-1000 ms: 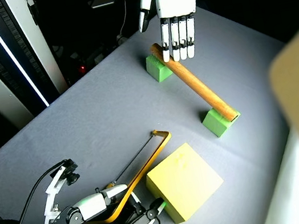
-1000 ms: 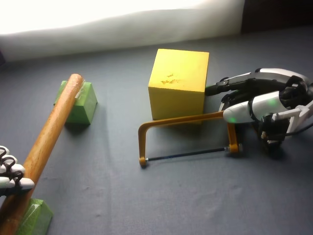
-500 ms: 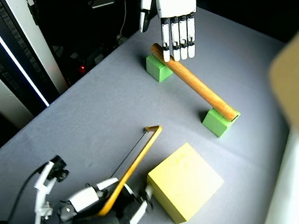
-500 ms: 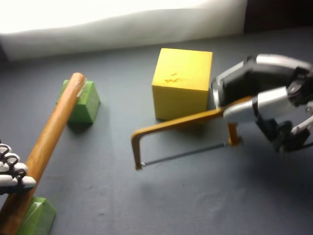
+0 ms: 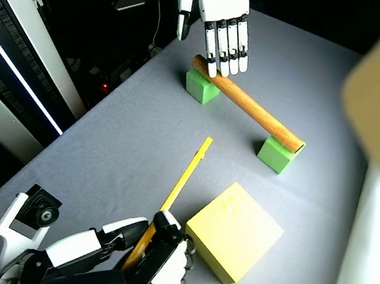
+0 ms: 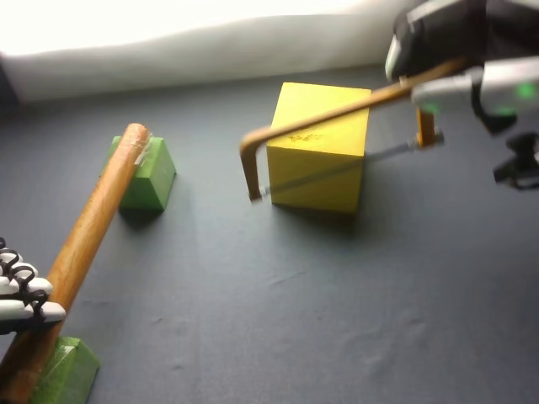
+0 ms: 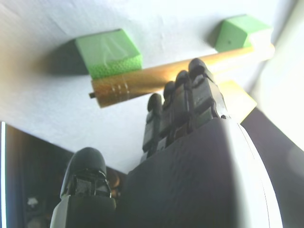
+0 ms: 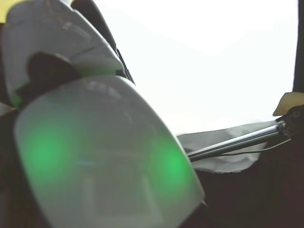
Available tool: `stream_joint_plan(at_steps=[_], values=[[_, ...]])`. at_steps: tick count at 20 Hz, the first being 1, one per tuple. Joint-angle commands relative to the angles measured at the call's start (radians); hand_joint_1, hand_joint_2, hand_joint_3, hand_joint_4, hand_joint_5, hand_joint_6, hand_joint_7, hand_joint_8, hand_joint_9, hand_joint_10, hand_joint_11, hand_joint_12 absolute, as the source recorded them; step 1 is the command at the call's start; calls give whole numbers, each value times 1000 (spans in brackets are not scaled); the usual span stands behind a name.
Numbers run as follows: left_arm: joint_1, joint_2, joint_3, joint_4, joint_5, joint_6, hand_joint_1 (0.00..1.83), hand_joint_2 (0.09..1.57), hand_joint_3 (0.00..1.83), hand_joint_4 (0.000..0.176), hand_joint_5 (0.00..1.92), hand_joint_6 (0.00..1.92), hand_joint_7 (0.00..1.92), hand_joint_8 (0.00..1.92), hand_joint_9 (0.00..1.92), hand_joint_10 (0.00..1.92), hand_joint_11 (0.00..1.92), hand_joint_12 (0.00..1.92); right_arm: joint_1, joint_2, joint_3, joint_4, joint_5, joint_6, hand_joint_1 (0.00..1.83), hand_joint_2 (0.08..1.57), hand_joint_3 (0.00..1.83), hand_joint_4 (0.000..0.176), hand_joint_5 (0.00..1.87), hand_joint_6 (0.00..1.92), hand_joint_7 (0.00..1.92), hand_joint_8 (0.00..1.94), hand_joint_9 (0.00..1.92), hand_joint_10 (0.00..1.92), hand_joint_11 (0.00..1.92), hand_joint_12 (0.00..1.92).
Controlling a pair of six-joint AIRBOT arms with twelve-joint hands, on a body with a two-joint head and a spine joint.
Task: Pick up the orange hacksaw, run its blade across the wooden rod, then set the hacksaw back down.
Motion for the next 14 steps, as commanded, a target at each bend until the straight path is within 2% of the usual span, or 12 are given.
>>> stream_joint_plan(at_steps=[1,4,5,6,7,8,10,11,14], values=[[-10,4,9,-20,-23,-2,12,1298,1,0,102,4,66,2,38,0,0,119,25,2,-3,58,120,-8,1367,1151,0,0,853,987,846,1208,928,1275,894,1150],[-10,4,9,-20,-23,-2,21,1298,0,0,98,2,65,2,28,1,0,102,118,-28,-4,58,70,-175,1371,1128,0,0,917,853,883,1185,990,1231,908,1162],[-10,4,9,-20,-24,-2,44,1293,0,0,94,1,69,3,32,2,0,94,156,-45,-5,58,46,-291,1371,1127,0,0,906,875,886,1181,1001,1205,910,1162],[-10,4,9,-20,-24,-2,45,1291,0,0,100,3,74,4,36,4,0,94,176,-57,-8,58,23,-359,1366,1149,5,0,860,949,830,1263,939,1255,899,1160],[-10,4,10,-20,-24,-2,40,1294,0,0,105,3,79,4,43,4,0,110,192,-66,-11,58,3,-398,1368,1139,0,0,888,904,863,1222,971,1239,896,1174],[-10,4,10,-20,-24,-2,22,1297,1,0,93,1,71,1,43,3,0,118,204,-81,-16,58,-33,-440,1367,1149,3,0,860,959,839,1239,933,1267,888,1175],[-10,4,12,-20,-24,-2,28,1291,0,0,92,1,78,2,57,4,0,151,230,-118,-19,59,-103,-526,1369,1125,0,0,910,885,898,1149,996,1208,907,1172],[-10,4,12,-20,-24,-2,22,1291,0,0,83,1,65,1,47,2,0,130,245,-134,-21,59,-133,-564,1366,1148,5,0,866,951,840,1231,930,1277,892,1176],[-10,4,12,-20,-24,-2,2,1299,2,0,71,0,48,1,21,0,0,54,279,-157,-22,62,-175,-601,1365,1155,0,0,850,976,837,1229,916,1295,883,1186]])
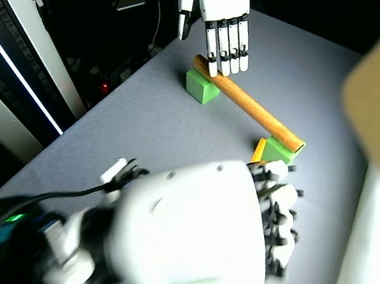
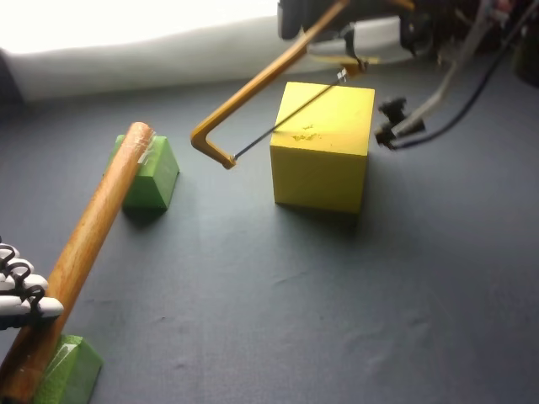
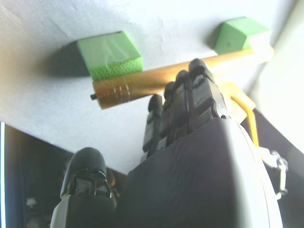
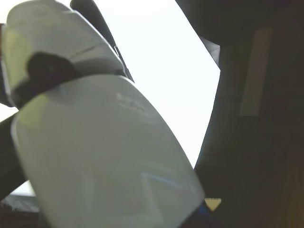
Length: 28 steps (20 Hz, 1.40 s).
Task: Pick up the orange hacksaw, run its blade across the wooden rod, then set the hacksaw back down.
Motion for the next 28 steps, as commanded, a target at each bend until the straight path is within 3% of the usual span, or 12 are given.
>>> stream_joint_plan(at_steps=[1,7,8,12,16,21,26,28], values=[[-10,4,6,-19,-24,-2,10,1301,2,0,71,0,46,0,19,0,0,39,16,3,2,49,109,7,1368,1149,0,0,848,980,860,1193,928,1275,887,1182],[-10,4,6,-19,-24,-2,0,1303,1,0,73,4,45,5,19,6,14,18,-2,-7,-47,381,191,-197,1369,1146,0,0,837,1003,871,1163,944,1258,900,1180],[-10,4,7,-19,-24,-2,0,1300,0,0,82,7,68,13,44,14,35,29,-12,-10,-64,459,217,-233,1369,1135,0,0,877,921,888,1162,983,1238,898,1180],[-10,3,7,-19,-24,-2,0,1302,0,0,61,0,43,0,25,3,21,29,-29,-25,-129,681,276,-399,1368,1148,0,0,836,1013,868,1173,940,1253,892,1173],[-14,1,9,-19,-24,-2,0,1301,1,0,95,2,68,4,46,4,0,127,-47,-75,-142,725,311,-430,1367,1152,0,0,820,1011,871,1182,922,1289,880,1183],[-14,0,11,-19,-24,-2,0,1300,1,0,88,1,75,5,57,4,0,151,-94,-105,-249,1033,465,-687,1370,1144,0,0,847,995,879,1162,936,1258,884,1168],[-14,0,8,-19,-24,-2,0,1306,1,0,97,1,73,2,44,1,0,83,-131,-129,-274,1067,479,-716,1372,1135,0,0,866,967,888,1144,960,1221,911,1132],[-15,0,8,-19,-24,-2,0,1298,1,0,96,0,65,0,46,0,0,153,-139,-141,-276,1067,480,-716,1373,1135,0,0,854,980,896,1128,965,1220,913,1132]])
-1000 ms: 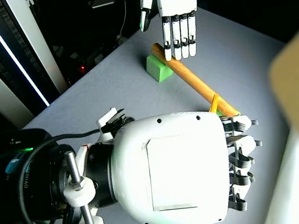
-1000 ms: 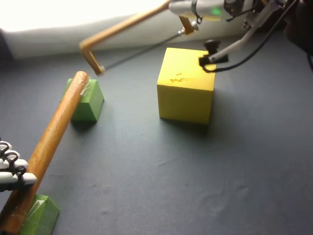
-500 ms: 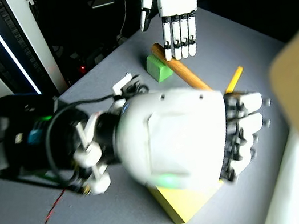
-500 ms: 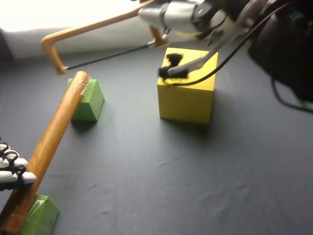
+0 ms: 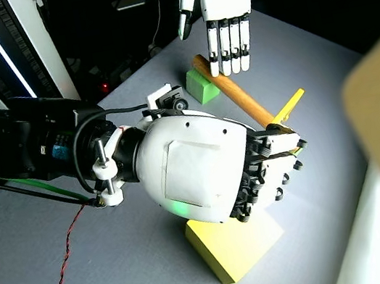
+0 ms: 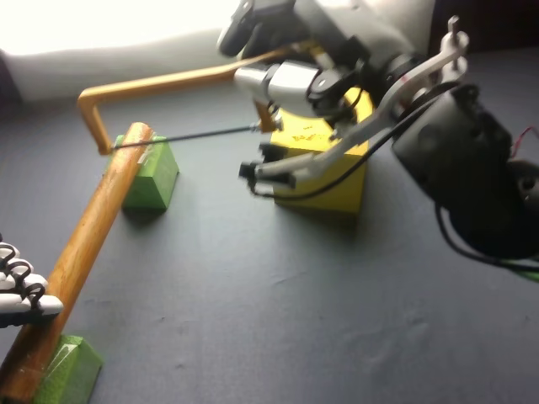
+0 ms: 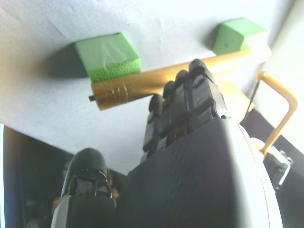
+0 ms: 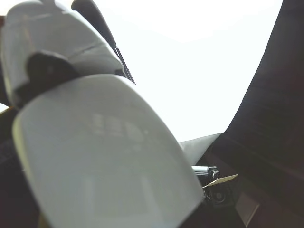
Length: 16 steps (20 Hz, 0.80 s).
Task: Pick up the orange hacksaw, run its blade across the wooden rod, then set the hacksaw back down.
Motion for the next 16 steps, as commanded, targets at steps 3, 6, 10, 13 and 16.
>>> stream_joint_plan(at_steps=[3,6,10,13,16], values=[[-11,0,6,-19,-24,-2,0,1294,0,0,74,0,57,0,40,0,0,136,-4,-7,-4,-61,101,13,1368,1148,0,0,827,1021,877,1157,934,1266,885,1157],[-11,1,4,-19,-24,-2,4,1294,0,0,92,1,75,2,56,4,0,175,-12,-14,-14,-31,104,-11,1371,1138,0,0,855,977,885,1155,955,1228,915,1134],[-12,0,4,-19,-24,-2,0,1301,0,0,80,2,59,4,34,3,0,133,-31,-14,-42,42,143,-71,1372,1134,0,0,845,991,908,1113,966,1214,911,1129],[-12,-1,5,-19,-24,-2,11,1293,0,0,105,0,81,0,57,1,0,155,-41,-33,-62,104,189,-117,1370,1142,1,0,841,1004,868,1179,957,1223,916,1132],[-13,-1,4,-19,-24,-2,0,1292,0,0,57,0,33,0,18,0,0,91,-40,-70,-59,123,191,-136,1375,1127,0,0,867,976,917,1090,980,1193,925,1126]])
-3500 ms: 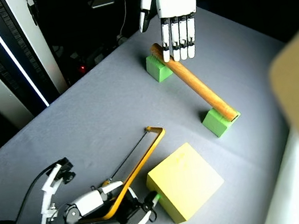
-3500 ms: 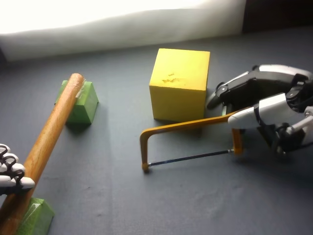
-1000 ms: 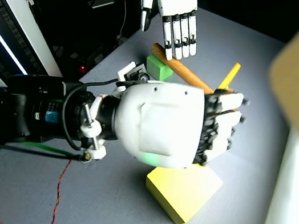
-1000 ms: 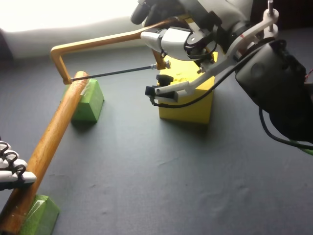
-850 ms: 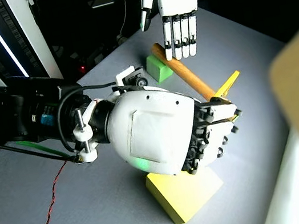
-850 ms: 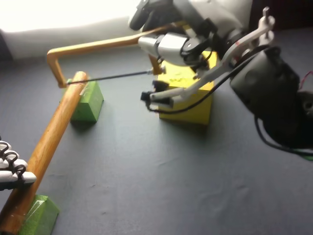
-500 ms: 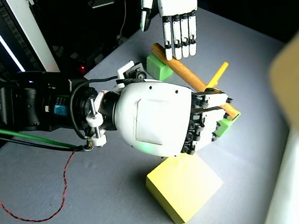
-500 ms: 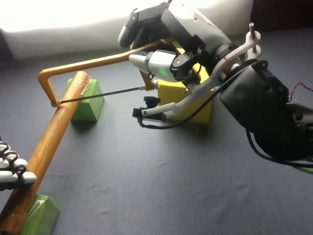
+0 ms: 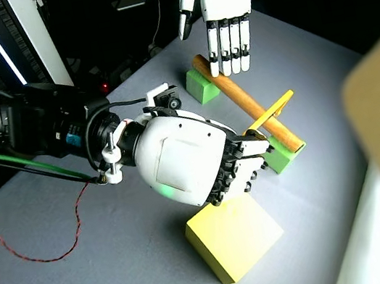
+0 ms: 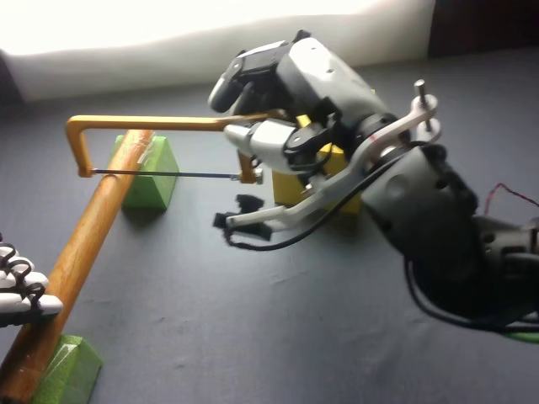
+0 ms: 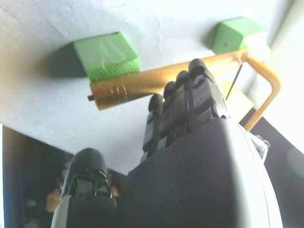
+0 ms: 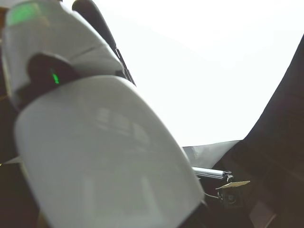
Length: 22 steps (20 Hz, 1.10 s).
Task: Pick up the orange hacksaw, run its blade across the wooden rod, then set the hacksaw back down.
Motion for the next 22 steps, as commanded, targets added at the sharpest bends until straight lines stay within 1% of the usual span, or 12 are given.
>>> stream_joint_plan(at_steps=[1,4,6,7,9,11,13,15,17,18,21,22], values=[[-9,0,5,-20,-25,-2,0,1289,1,0,63,0,39,0,24,0,0,146,10,-8,2,-69,82,6,1374,1131,1,0,854,989,897,1126,978,1195,928,1124],[-10,-2,5,-20,-25,-2,2,1298,2,0,69,4,50,4,31,3,0,142,14,-52,20,-69,86,5,1369,1145,1,0,830,1011,873,1175,949,1238,907,1134],[-12,-2,5,-20,-25,-2,16,1301,1,0,90,2,71,2,51,3,0,165,16,-87,41,-69,94,7,1371,1139,0,0,842,1003,890,1135,959,1225,907,1139],[-14,-3,5,-20,-25,-2,0,1300,0,0,82,0,62,0,49,0,0,151,17,-107,55,-69,97,12,1375,1128,0,0,857,997,911,1089,984,1182,925,1096],[-16,-5,7,-20,-24,-2,0,1304,2,0,86,2,65,1,50,0,0,148,21,-149,85,-69,109,26,1374,1132,0,0,838,1019,921,1079,972,1201,916,1101],[-16,-5,8,-20,-24,-2,0,1305,1,0,77,2,55,1,38,1,0,118,25,-180,105,-63,116,39,1373,1132,0,0,844,999,918,1091,966,1213,917,1104],[-17,-6,9,-20,-25,-2,33,1300,0,0,94,3,67,2,40,1,0,128,36,-222,126,-36,132,46,1367,1148,1,0,815,1042,883,1139,940,1256,885,1134],[-17,-6,9,-20,-25,-2,6,1307,2,0,80,1,59,0,25,1,0,81,41,-243,133,-25,137,45,1370,1141,0,0,830,1025,894,1124,954,1231,890,1145],[-17,-7,9,-20,-24,-2,35,1300,0,0,102,3,80,3,51,5,0,122,38,-240,127,-25,125,49,1368,1146,1,0,819,1036,883,1139,943,1255,893,1150],[-17,-7,9,-20,-23,-2,27,1301,0,0,92,1,71,2,46,1,0,105,9,-188,89,-25,121,44,1368,1145,0,0,832,1016,887,1136,940,1260,893,1162],[-17,-8,9,-20,-23,-2,10,1304,0,0,83,3,56,2,28,1,0,77,-18,-125,43,-25,113,35,1371,1140,0,0,837,1008,895,1133,952,1231,887,1161],[-17,-8,8,-20,-23,-2,4,1304,0,0,87,0,54,0,28,0,0,109,-25,-99,28,-25,97,36,1372,1136,0,0,832,1028,911,1090,963,1218,903,1138]])
